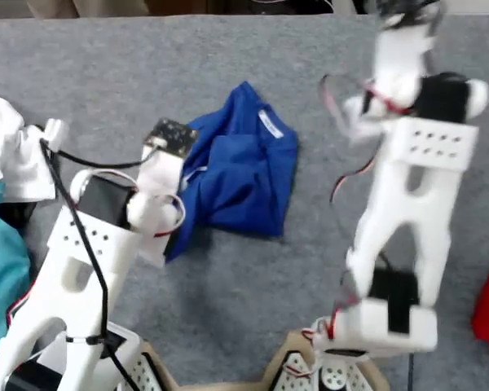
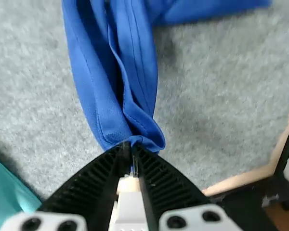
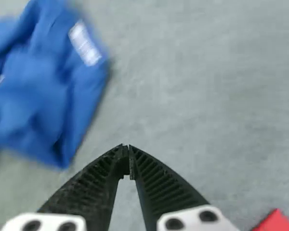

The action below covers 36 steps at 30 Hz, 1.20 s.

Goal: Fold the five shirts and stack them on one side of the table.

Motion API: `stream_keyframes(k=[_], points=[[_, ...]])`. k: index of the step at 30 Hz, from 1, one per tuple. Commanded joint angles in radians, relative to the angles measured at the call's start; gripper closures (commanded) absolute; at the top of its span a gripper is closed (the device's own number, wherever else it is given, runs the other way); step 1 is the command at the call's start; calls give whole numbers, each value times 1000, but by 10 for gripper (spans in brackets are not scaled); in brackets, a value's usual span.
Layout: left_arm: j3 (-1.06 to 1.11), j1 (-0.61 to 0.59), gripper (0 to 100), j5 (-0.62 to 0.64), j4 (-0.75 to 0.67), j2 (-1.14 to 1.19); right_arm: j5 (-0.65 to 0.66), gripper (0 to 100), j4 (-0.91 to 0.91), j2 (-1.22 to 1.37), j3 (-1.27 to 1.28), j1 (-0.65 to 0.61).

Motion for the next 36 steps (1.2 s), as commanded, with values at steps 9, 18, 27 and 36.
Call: stream_keyframes(k=[9, 18, 27, 36], points=[[6, -44, 952, -3, 11, -31, -68, 990, -272, 139, 237, -274], [9, -249, 792, -5, 11, -31, -184, 840, -133, 737, -372, -302], [11, -258, 792, -3, 11, -33, -226, 792, 12, 1237, -1049, -358], [8, -258, 792, -5, 11, -33, -230, 995, 17, 1277, -984, -295]])
